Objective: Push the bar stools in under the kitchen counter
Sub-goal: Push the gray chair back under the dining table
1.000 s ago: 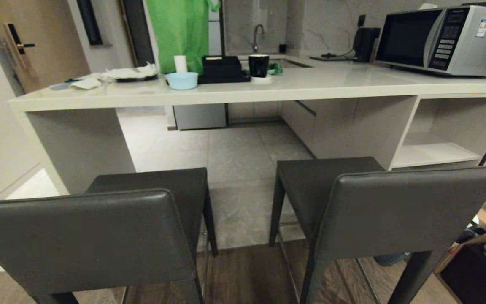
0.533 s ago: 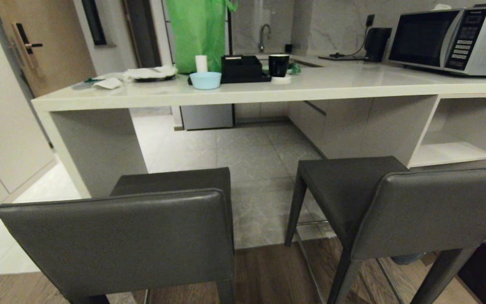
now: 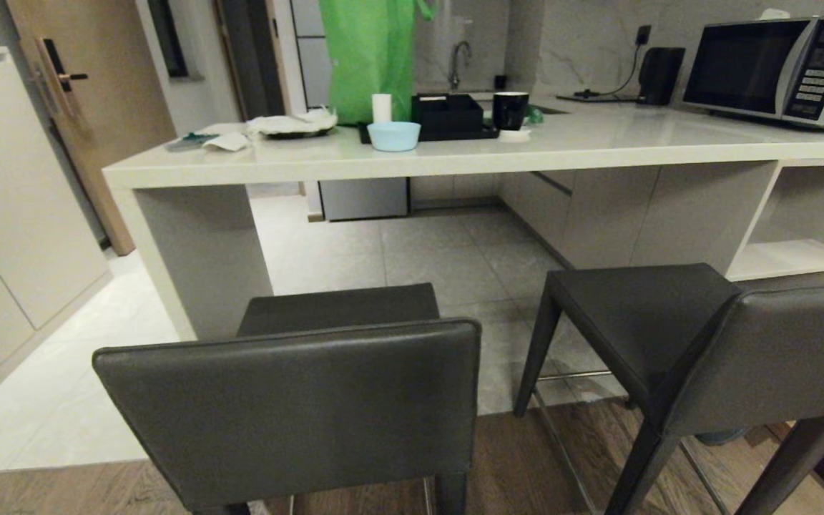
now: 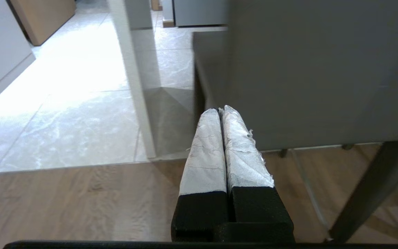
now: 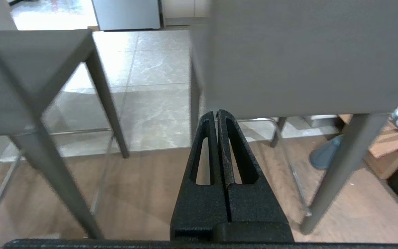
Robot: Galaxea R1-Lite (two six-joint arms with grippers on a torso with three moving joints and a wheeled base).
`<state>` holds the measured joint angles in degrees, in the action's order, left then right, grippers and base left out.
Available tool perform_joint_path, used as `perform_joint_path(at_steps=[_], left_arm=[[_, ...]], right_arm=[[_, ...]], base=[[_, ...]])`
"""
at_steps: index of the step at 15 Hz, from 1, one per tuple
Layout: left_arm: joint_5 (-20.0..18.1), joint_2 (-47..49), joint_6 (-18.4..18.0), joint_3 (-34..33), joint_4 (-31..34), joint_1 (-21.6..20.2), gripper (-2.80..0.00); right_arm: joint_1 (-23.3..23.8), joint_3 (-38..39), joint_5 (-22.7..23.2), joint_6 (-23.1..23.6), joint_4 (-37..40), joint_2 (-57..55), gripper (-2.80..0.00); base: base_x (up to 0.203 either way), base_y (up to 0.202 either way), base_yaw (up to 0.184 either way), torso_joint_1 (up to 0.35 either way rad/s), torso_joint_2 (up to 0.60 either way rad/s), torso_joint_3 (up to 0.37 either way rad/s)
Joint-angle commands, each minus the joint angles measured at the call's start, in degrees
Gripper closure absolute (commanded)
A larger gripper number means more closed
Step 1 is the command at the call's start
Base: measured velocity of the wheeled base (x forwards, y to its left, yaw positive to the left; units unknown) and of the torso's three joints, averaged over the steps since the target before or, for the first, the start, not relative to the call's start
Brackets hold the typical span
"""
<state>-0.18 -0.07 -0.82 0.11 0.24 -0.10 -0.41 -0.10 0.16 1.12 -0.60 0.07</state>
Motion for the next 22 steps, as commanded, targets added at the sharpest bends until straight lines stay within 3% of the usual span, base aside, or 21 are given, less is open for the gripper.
perform_joint_path(at_steps=[1, 6, 16, 20, 22], left_arm=[[0.0, 0.1, 0.0, 0.1, 0.0, 0.0, 0.0], [0.0, 0.1, 0.1, 0.0, 0.0, -0.1, 0.0], [0.1, 0.0, 0.7, 0.2, 0.5, -0.2, 0.0], [0.2, 4.7, 0.7, 2.2, 4.1, -0.2, 0.0], [0.0, 12.9, 3.7, 7.4, 3.8, 0.4, 0.0]], right_arm=[[0.0, 0.0, 0.0, 0.0, 0.0, -0.1, 0.0], [0.0, 0.0, 0.0, 0.0, 0.0, -0.1, 0.0], [0.0, -0.4, -0.1, 0.7, 1.1, -0.6, 0.0], [-0.4, -9.3, 3.2, 0.3, 3.7, -16.5, 0.0], [-0.6, -12.4, 4.6, -0.8, -0.4, -27.9, 0.0]], base=[[0.0, 0.197, 0.0, 0.002, 0.01, 0.006], [0.0, 0.175, 0.0, 0.003, 0.0, -0.001], [0.0, 0.005, 0.0, 0.0, 0.0, 0.001], [0.0, 0.0, 0.0, 0.0, 0.0, 0.0], [0.0, 0.0, 0.0, 0.0, 0.0, 0.0]])
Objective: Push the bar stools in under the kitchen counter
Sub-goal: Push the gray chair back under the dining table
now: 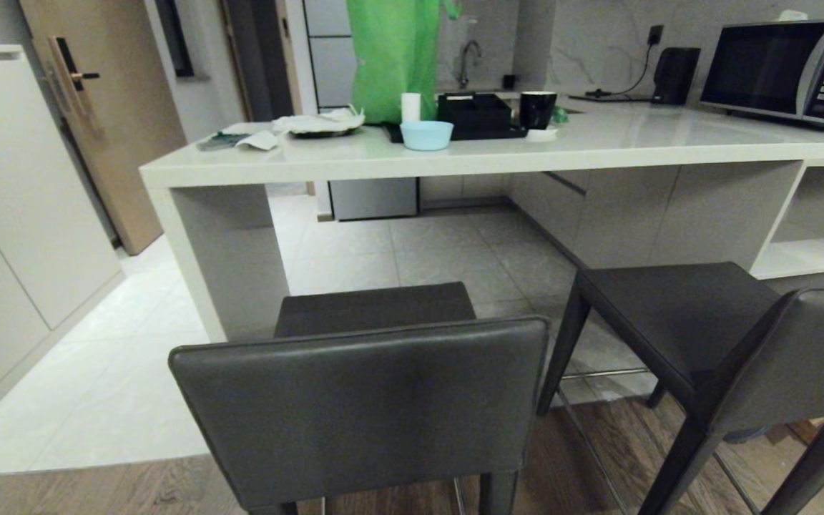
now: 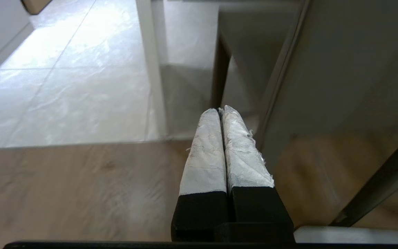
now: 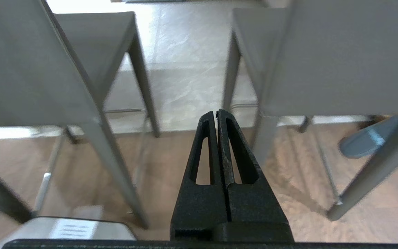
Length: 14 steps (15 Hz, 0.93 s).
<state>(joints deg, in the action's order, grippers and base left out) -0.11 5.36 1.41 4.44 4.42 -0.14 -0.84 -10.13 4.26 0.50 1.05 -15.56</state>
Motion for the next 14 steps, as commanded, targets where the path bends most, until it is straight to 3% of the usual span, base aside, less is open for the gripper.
perform_joint_path(at_steps=[1, 4, 9, 12, 14], left_arm=[[-0.2, 13.2, 3.3, 5.2, -1.6, 1.3, 0.0], [-0.3, 31.3, 5.2, 7.5, -11.5, 3.1, 0.0], [-3.4, 61.1, 5.7, 6.2, -40.3, 6.1, 0.0], [-4.9, 74.0, 5.7, 5.1, -54.8, 7.3, 0.0], [-5.7, 81.0, 5.7, 4.1, -64.2, 7.5, 0.0]], right_arm=[[-0.2, -3.2, 0.9, -0.4, -5.9, -18.1, 0.0], [-0.7, -4.8, 1.6, -0.6, -16.1, -32.8, 0.0], [-7.5, -6.7, 0.6, -0.7, -31.7, -52.8, 0.0], [-16.9, -8.2, -7.2, -0.8, -44.5, -67.1, 0.0], [-21.9, -9.1, -12.3, -0.7, -57.1, -76.6, 0.0]], base=[[0.0, 0.0, 0.0, 0.0, 0.0, 0.0], [0.0, 0.0, 0.0, 0.0, 0.0, 0.0], [0.0, 0.0, 0.0, 0.0, 0.0, 0.0], [0.0, 0.0, 0.0, 0.0, 0.0, 0.0], [0.0, 0.0, 0.0, 0.0, 0.0, 0.0]])
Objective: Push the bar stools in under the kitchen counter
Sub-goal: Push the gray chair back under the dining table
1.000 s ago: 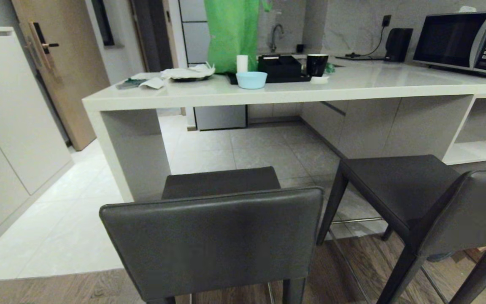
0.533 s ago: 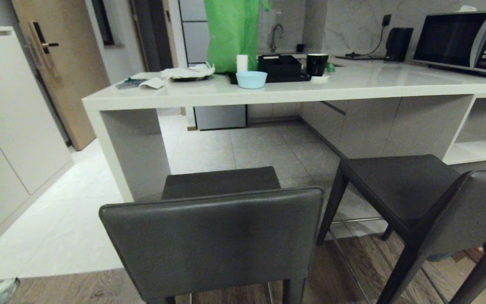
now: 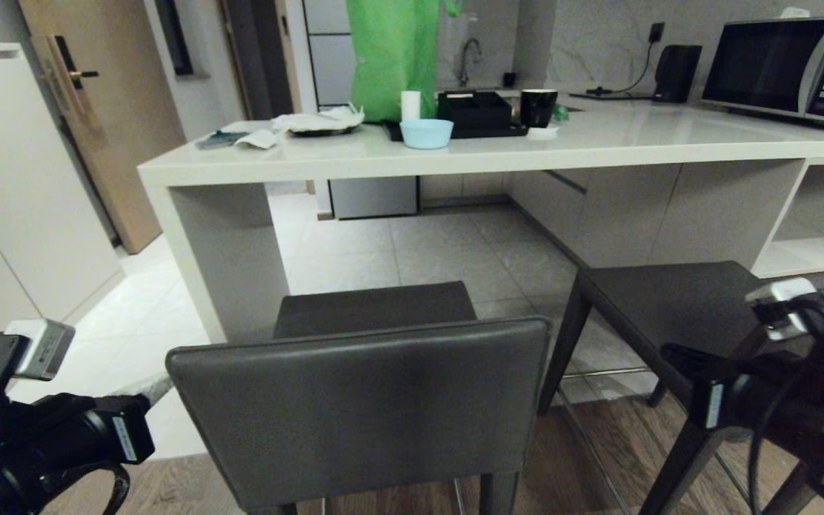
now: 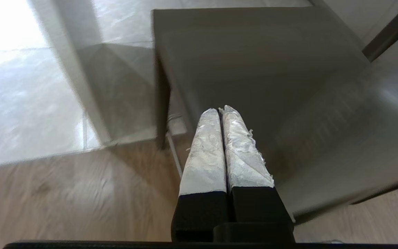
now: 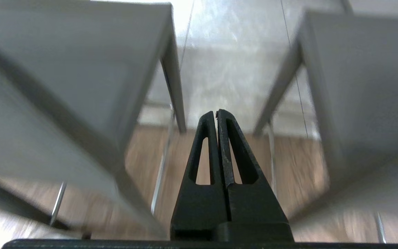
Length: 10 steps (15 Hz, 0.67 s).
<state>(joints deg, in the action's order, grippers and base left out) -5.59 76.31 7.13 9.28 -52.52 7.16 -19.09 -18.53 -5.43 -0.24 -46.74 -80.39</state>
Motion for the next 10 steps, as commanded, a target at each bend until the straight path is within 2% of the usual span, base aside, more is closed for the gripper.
perform_joint_path(at_steps=[1, 2, 4, 7, 10], left_arm=[[-0.5, 13.3, -0.1, -1.3, -12.7, 0.1, 0.0], [-0.9, 15.9, -0.3, -2.3, -18.5, -0.1, 0.0], [-1.3, 20.1, -0.9, -4.8, -25.9, -0.6, 0.0], [-1.4, 24.0, -1.1, -6.4, -32.2, -2.0, 0.0], [-1.4, 25.1, -1.0, -7.1, -32.7, -2.0, 0.0]], right_arm=[[-5.2, -1.2, -4.9, 0.0, -16.1, -15.9, 0.0], [-6.3, -1.7, -6.9, 0.0, -21.8, -18.3, 0.0], [-7.5, -2.3, -8.0, -0.4, -23.9, -20.0, 0.0], [-8.1, -5.5, -7.9, -0.5, -23.9, -22.2, 0.0], [-11.1, -7.4, -7.7, -0.5, -23.9, -24.0, 0.0]], base=[[0.0, 0.0, 0.0, 0.0, 0.0, 0.0], [0.0, 0.0, 0.0, 0.0, 0.0, 0.0], [0.0, 0.0, 0.0, 0.0, 0.0, 0.0], [0.0, 0.0, 0.0, 0.0, 0.0, 0.0], [0.0, 0.0, 0.0, 0.0, 0.0, 0.0]])
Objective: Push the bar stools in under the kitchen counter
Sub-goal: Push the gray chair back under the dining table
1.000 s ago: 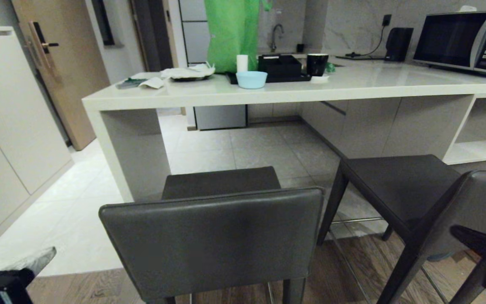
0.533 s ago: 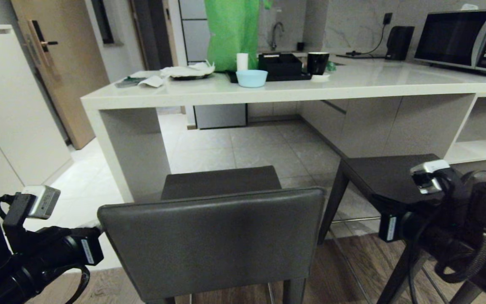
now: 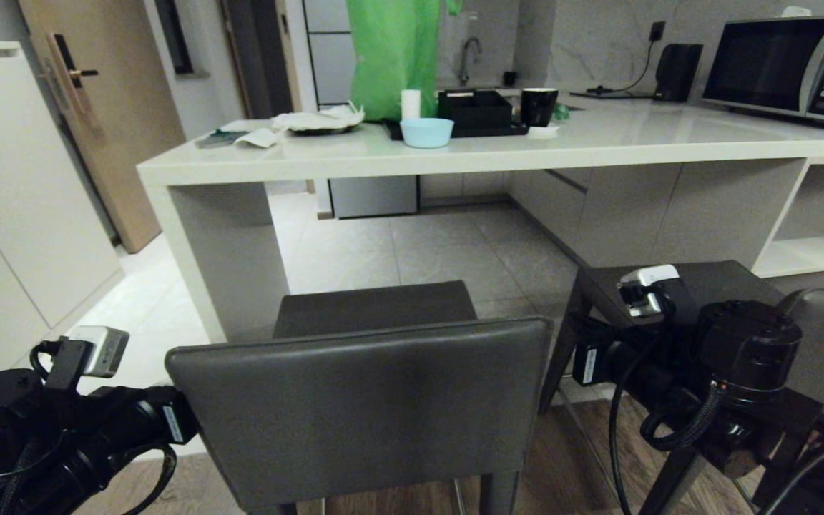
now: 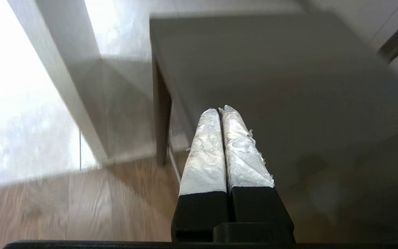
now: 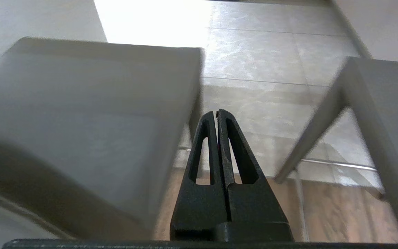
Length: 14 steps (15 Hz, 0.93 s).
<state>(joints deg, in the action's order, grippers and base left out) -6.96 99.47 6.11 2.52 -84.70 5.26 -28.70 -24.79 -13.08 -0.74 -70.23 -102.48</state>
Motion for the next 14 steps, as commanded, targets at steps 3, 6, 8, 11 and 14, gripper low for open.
perform_joint_path(at_steps=[3, 6, 8, 11, 14], left_arm=[[0.0, 2.1, 0.1, -0.2, -1.3, -0.1, 0.0], [0.0, 2.1, 0.2, 0.0, -1.6, -0.1, 0.0], [-0.1, 2.2, 0.3, 0.1, -1.6, 0.4, 0.0], [0.0, 2.4, 0.0, 0.3, -1.6, 1.0, 0.0], [-0.1, 2.9, -0.1, 0.2, -2.9, 0.9, 0.0]], right_arm=[[-4.9, -2.8, -0.1, 0.0, -0.3, -3.4, 0.0], [-6.9, -2.5, -0.1, 0.0, -0.3, -3.8, 0.0], [-7.1, -2.5, -0.1, 0.0, -0.3, -4.0, 0.0], [-7.2, -3.5, 0.0, 0.2, -0.5, -6.4, 0.0], [-7.6, -4.8, 0.1, 0.4, -0.4, -6.4, 0.0]], base=[[0.0, 0.0, 0.0, 0.0, 0.0, 0.0], [0.0, 0.0, 0.0, 0.0, 0.0, 0.0], [0.0, 0.0, 0.0, 0.0, 0.0, 0.0], [0.0, 0.0, 0.0, 0.0, 0.0, 0.0], [0.0, 0.0, 0.0, 0.0, 0.0, 0.0]])
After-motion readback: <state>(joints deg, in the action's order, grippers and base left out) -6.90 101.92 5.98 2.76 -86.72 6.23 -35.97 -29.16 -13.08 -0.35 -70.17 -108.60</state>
